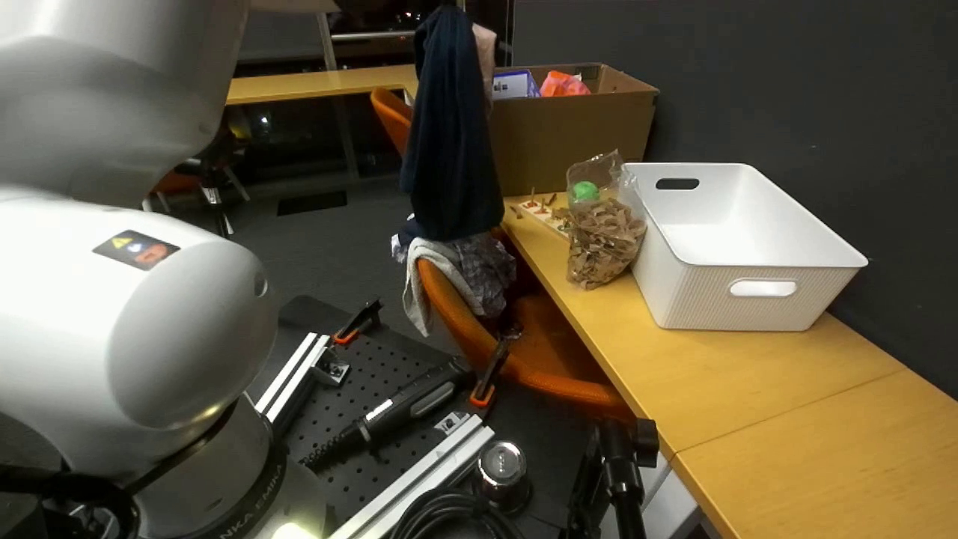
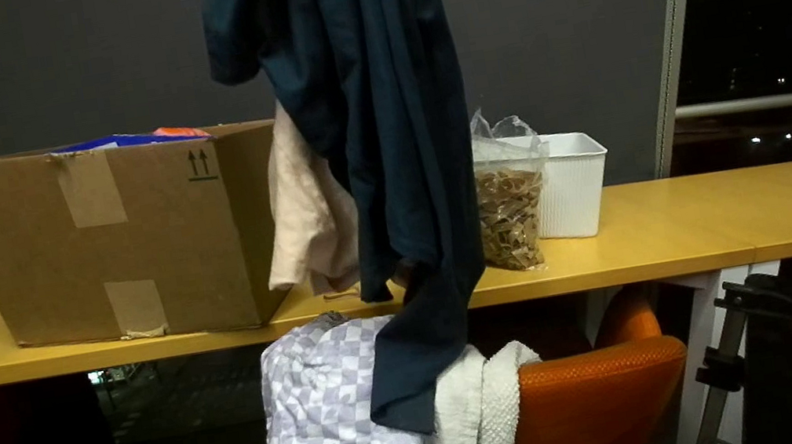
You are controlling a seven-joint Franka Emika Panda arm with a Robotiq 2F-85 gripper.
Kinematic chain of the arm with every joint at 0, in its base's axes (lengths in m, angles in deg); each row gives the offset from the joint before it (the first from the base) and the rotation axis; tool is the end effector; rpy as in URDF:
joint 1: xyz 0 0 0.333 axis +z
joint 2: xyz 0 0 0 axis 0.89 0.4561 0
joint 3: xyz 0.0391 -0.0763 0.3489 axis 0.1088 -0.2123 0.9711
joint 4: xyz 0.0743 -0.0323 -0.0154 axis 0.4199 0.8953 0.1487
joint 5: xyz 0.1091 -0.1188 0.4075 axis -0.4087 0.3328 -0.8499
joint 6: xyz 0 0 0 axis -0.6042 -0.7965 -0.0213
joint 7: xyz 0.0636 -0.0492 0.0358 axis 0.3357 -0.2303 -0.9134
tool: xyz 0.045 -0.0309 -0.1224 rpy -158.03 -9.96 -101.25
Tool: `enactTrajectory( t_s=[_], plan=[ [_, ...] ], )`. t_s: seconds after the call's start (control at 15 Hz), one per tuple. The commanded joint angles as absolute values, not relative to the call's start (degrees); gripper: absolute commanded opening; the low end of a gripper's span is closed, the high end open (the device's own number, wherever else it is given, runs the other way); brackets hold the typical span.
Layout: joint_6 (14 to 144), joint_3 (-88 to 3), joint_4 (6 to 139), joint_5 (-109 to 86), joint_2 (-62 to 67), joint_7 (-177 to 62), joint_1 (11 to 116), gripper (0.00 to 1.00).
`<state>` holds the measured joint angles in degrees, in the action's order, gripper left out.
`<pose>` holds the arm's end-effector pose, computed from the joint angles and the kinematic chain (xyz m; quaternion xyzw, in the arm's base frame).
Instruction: Take the white towel and the other two pieces of clothing out of the basket and put it on the backrest of the chair
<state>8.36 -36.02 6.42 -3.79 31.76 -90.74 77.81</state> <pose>0.7441 0.1853 0.5952 0.9298 0.3555 -0.0741 0.0599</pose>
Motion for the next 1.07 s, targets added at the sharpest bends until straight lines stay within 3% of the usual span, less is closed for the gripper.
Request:
enactTrajectory(
  t_s=[0.0, 1.0],
  plan=[
    [9.19, -37.01, 4.39, -2.16, 35.9, -91.96, 78.17, 0.02],
    [11.32, -38.01, 4.57, 0.9, 45.62, -100.91, 80.6, 0.02]
  ],
)
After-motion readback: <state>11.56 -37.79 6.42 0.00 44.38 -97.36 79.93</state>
